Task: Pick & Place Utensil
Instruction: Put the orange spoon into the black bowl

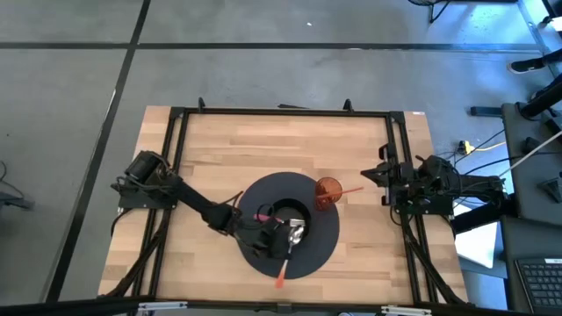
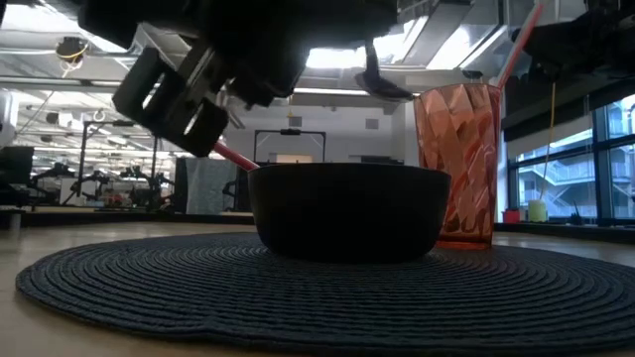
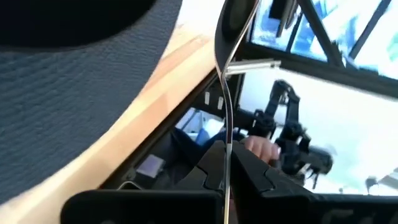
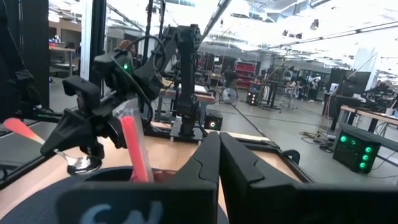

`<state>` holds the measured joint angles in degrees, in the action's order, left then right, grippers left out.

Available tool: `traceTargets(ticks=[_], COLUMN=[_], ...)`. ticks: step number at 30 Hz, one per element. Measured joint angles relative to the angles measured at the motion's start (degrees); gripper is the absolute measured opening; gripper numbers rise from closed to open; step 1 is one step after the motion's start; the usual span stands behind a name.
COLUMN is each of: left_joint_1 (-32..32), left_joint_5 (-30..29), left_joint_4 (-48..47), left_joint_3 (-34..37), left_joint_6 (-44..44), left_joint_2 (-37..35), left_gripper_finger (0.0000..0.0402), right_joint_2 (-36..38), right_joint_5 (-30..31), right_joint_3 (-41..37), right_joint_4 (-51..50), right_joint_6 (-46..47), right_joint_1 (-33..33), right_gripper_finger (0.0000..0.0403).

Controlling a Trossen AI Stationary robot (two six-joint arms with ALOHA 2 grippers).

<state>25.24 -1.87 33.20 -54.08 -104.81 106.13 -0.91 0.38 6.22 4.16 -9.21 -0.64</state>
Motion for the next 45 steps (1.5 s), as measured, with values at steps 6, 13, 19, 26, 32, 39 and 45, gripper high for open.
traceTargets(ticks=[6, 13, 19, 26, 32, 39, 45], left_joint_1=[0.12, 0.54, 0.17, -1.11, -2.74, -4.17, -4.4], left_joint_5=[-1.64, -1.55, -1.17, -1.05, -0.42, 3.12, 2.88], left_joint_4=[-2.19, -2.22, -8.91, -8.57, -9.6, -10.39, -10.69], left_joint_3=[-0.27, -0.27, -0.29, -0.31, -0.31, -0.31, -0.31], left_joint_6=[-6.77, -8.47, -10.1, -9.65, -9.67, -9.94, -9.95], left_joint_2=[-0.14, -0.22, -0.27, -0.27, -0.28, -0.27, -0.27], left_gripper_finger=[0.0003, 0.0003, 0.0003, 0.0004, 0.0004, 0.0004, 0.0006], right_joint_2=[0.0, 0.0, 0.0, 0.02, 0.02, 0.02, 0.02], right_joint_5=[0.0, 0.0, 0.0, 0.0, 0.0, 0.0, -0.02], right_joint_3=[0.0, 0.0, 0.0, 0.0, 0.0, 0.0, 0.0], right_joint_4=[-1.71, -2.6, -2.58, -2.34, -1.97, -1.84, -1.86], right_joint_6=[-0.72, -1.77, -1.76, -1.57, -1.33, -1.34, -1.34], right_joint_1=[0.02, 0.0, 0.0, 0.02, 0.01, 0.02, 0.02], right_gripper_finger=[0.0005, 0.0005, 0.0005, 0.0005, 0.0005, 0.0005, 0.0005])
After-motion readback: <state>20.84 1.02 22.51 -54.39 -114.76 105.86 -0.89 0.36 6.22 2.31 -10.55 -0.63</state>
